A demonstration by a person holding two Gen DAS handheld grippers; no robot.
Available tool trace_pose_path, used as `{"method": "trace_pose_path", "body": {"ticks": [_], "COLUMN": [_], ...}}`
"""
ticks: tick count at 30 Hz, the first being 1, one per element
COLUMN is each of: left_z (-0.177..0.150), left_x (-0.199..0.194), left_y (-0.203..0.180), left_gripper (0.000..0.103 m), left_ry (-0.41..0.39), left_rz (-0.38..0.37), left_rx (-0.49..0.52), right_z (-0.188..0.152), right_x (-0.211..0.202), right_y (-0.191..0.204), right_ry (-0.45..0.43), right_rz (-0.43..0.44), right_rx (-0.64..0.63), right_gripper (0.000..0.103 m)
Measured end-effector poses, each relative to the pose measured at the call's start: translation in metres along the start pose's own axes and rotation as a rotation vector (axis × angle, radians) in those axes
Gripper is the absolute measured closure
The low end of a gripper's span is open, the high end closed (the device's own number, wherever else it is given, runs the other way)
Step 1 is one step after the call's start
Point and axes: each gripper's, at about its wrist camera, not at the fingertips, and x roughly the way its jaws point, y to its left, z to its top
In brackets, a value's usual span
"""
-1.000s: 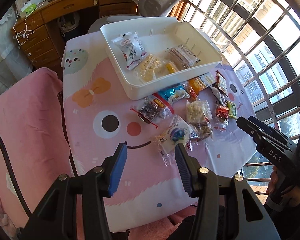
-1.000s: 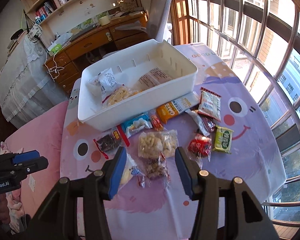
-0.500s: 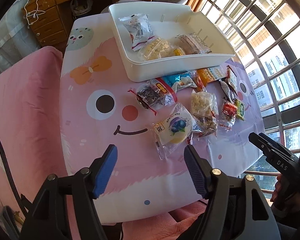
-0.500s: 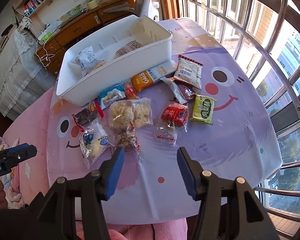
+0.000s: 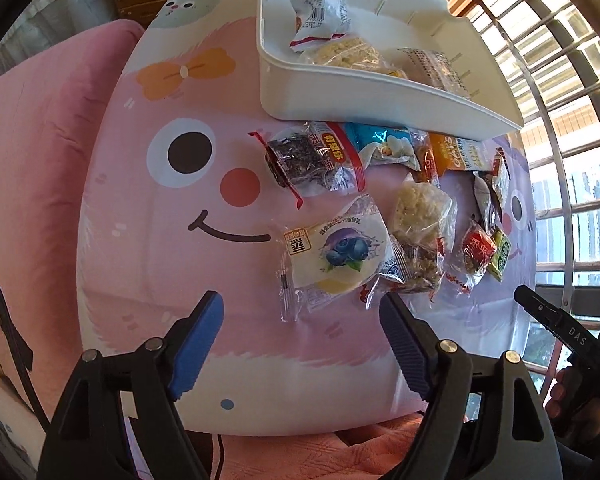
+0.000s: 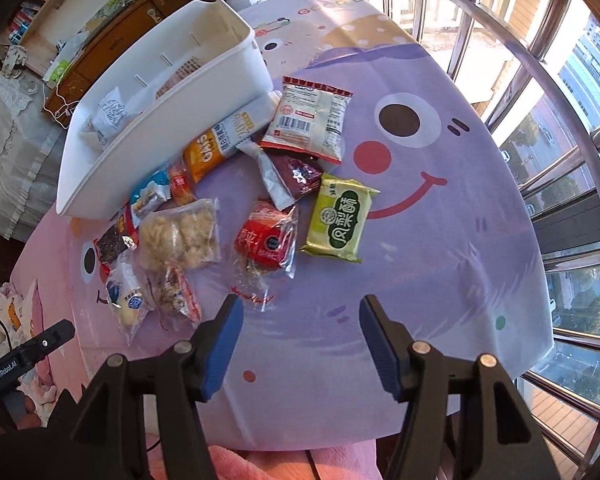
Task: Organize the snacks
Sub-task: 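Move the left tool to the blueberry-print bag while the right tool moves to the green packet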
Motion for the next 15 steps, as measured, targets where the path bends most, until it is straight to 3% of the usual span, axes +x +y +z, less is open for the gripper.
{"method": "trace_pose_path", "body": {"ticks": [15], "left_z": [0.002], "left_x": [0.052], "left_y": [-0.003], "left_gripper": [0.024], "left_ry": [0.008], "left_rz": [-0.006], "left_rx": [-0.241], "right_z": [0.044], "right_x": [0.042], "right_y": [-0.046], "right_ry": [0.163], "right_rz": [0.004], "right_rx": [0.122], "right_gripper": [0.042]}}
